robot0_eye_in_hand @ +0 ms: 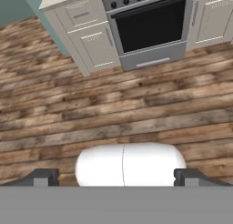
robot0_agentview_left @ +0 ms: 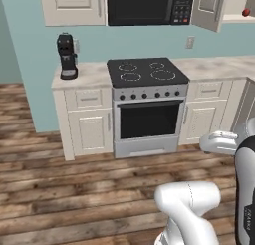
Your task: Pick the avocado and bread from the counter and place them on the plate. Then pick the jam from the cabinet and place it next to the plate. Lastly close the cabinet door.
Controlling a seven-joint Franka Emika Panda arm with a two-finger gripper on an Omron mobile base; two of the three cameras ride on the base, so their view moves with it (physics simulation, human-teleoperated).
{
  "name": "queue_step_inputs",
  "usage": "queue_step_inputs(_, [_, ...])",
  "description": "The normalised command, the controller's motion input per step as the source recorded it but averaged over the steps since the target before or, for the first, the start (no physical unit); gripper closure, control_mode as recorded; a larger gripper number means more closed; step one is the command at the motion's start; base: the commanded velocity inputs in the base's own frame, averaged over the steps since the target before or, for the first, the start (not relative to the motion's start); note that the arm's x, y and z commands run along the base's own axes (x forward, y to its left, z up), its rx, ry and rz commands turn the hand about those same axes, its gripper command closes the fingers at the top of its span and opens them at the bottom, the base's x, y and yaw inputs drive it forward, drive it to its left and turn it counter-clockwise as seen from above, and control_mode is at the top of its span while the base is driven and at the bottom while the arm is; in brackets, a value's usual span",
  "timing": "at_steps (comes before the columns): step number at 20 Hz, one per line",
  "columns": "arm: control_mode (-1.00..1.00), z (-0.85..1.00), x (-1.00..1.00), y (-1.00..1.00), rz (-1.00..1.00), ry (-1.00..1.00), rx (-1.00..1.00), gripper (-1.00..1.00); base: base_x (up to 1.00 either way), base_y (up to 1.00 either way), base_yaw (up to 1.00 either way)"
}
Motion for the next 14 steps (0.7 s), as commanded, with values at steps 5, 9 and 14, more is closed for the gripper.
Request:
queue_step_inputs(5, [1.00,0.00,0.00,0.00,0.00,0.00,0.00,-1.00,0.25,-0.46,-0.07])
queue_step_inputs(9, [1.00,0.00,0.00,0.00,0.00,0.00,0.00,-1.00,0.41,-0.32,-0.04])
queue_step_inputs(14, [1.00,0.00,0.00,0.00,0.00,0.00,0.00,-1.00,0.54,-0.30,-0.02])
